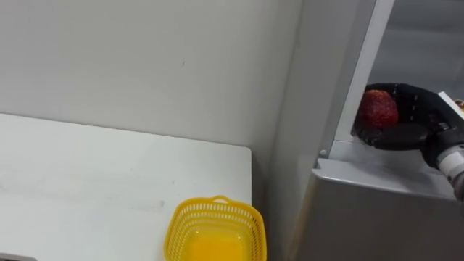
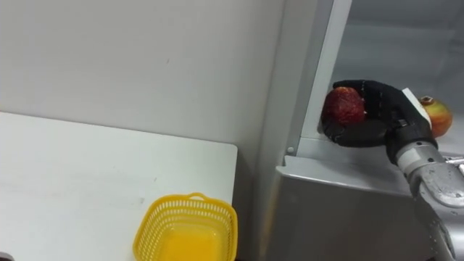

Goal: Retrieve from the upper fridge

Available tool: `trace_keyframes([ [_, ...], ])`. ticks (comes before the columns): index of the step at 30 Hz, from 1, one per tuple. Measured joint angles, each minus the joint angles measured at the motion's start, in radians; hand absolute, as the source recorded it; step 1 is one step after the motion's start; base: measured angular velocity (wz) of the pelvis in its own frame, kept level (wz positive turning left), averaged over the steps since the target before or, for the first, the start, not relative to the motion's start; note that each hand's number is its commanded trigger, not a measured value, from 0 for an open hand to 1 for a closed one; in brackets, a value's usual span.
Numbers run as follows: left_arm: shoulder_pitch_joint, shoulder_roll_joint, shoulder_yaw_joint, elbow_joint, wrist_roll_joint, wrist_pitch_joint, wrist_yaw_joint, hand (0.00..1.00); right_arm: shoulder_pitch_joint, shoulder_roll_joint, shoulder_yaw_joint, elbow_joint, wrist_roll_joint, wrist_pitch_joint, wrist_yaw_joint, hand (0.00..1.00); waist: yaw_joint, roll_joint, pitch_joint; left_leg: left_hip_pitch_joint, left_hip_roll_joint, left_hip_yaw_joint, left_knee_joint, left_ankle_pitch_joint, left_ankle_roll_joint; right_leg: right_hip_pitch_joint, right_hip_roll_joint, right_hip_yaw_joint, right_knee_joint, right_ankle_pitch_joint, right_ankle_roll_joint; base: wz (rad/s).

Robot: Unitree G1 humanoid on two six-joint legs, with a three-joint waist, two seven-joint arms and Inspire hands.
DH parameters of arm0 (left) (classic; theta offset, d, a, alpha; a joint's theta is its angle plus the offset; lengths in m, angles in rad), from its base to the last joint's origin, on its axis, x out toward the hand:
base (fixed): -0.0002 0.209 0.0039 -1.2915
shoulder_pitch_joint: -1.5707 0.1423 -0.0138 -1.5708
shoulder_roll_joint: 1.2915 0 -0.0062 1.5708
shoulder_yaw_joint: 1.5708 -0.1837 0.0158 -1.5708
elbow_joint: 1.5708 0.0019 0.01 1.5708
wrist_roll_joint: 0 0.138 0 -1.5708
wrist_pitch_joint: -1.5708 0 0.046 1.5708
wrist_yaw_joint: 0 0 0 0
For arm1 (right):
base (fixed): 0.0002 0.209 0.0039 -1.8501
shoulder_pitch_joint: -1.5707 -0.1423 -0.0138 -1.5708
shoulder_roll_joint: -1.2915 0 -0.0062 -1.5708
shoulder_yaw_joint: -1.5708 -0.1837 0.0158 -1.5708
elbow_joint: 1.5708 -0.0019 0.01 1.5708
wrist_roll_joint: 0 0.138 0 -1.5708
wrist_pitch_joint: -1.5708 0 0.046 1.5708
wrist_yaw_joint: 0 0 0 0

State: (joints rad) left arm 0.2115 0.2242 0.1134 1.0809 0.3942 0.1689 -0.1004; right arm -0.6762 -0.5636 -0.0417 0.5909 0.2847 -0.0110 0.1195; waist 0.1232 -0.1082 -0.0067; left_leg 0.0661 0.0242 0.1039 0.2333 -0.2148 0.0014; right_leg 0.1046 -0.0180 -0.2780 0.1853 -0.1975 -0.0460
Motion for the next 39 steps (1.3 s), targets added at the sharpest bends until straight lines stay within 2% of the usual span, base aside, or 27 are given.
trace_keyframes([
  [15, -0.01, 0.007, 0.005, 0.0, 0.0, -0.001, 0.003, 0.0, 0.002, 0.0, -0.009, -0.036, 0.002, 0.017, 0.002, 1.0, -0.005, -0.005, 0.0004, -0.002, 0.001, 0.003, -0.011, 0.0, 0.0, -0.004, 0.002, 0.006, 0.002, 0.0, 0.0, 0.0],
  [19, -0.01, 0.017, 0.001, 0.0, -0.004, -0.004, 0.009, 0.0, 0.034, 0.001, -0.007, -0.13, -0.003, 0.035, -0.012, 1.0, -0.009, -0.01, -0.0033, -0.002, 0.001, 0.004, -0.011, 0.0, 0.0, -0.008, 0.002, 0.007, 0.001, 0.0, 0.0, -0.01],
  [22, -0.01, 0.023, 0.0, 0.0, -0.009, -0.004, 0.01, 0.0, 0.049, 0.001, -0.001, -0.177, 0.001, 0.037, -0.034, 1.0, -0.015, -0.008, -0.0023, -0.004, 0.002, 0.006, -0.011, 0.0, 0.0, -0.009, 0.002, 0.006, 0.002, 0.0, 0.0, -0.02],
  [28, -0.018, 0.023, -0.016, 0.001, -0.008, -0.005, 0.02, 0.0, 0.076, 0.004, 0.0, -0.248, 0.014, 0.048, -0.065, 1.0, -0.017, 0.007, 0.0043, -0.005, 0.003, 0.011, -0.012, 0.0, -0.001, -0.012, 0.003, 0.014, 0.004, 0.001, 0.0, -0.01],
  [29, -0.017, 0.021, -0.02, 0.002, -0.008, -0.005, 0.025, 0.0, 0.08, 0.011, 0.0, -0.261, 0.015, 0.048, -0.074, 1.0, -0.014, 0.014, 0.0029, -0.004, 0.006, 0.026, -0.013, 0.0, -0.001, -0.017, 0.004, 0.021, 0.007, 0.001, -0.001, -0.14],
  [34, -0.021, 0.021, -0.02, 0.012, -0.009, -0.009, 0.03, 0.0, 0.13, 0.04, -0.001, -0.344, 0.014, 0.044, -0.124, 1.0, -0.012, 0.033, 0.0011, -0.002, 0.01, 0.033, -0.011, -0.001, -0.002, -0.021, 0.006, 0.027, 0.018, 0.002, -0.001, -0.05],
  [36, -0.023, 0.018, -0.02, 0.011, -0.009, -0.012, 0.03, 0.0, 0.166, 0.053, -0.013, -0.401, -0.004, 0.044, -0.135, 1.0, -0.015, 0.04, 0.0003, -0.004, 0.011, 0.035, -0.012, -0.001, -0.002, -0.024, 0.006, 0.028, 0.019, 0.002, -0.001, -0.02],
  [39, -0.011, 0.004, -0.021, 0.01, -0.01, -0.027, 0.031, 0.0, 0.276, 0.091, -0.025, -0.566, -0.02, 0.045, -0.154, 1.0, -0.023, 0.055, -0.0013, -0.001, 0.012, 0.042, -0.013, -0.002, -0.001, -0.024, 0.006, 0.031, 0.019, 0.002, -0.001, -0.07],
])
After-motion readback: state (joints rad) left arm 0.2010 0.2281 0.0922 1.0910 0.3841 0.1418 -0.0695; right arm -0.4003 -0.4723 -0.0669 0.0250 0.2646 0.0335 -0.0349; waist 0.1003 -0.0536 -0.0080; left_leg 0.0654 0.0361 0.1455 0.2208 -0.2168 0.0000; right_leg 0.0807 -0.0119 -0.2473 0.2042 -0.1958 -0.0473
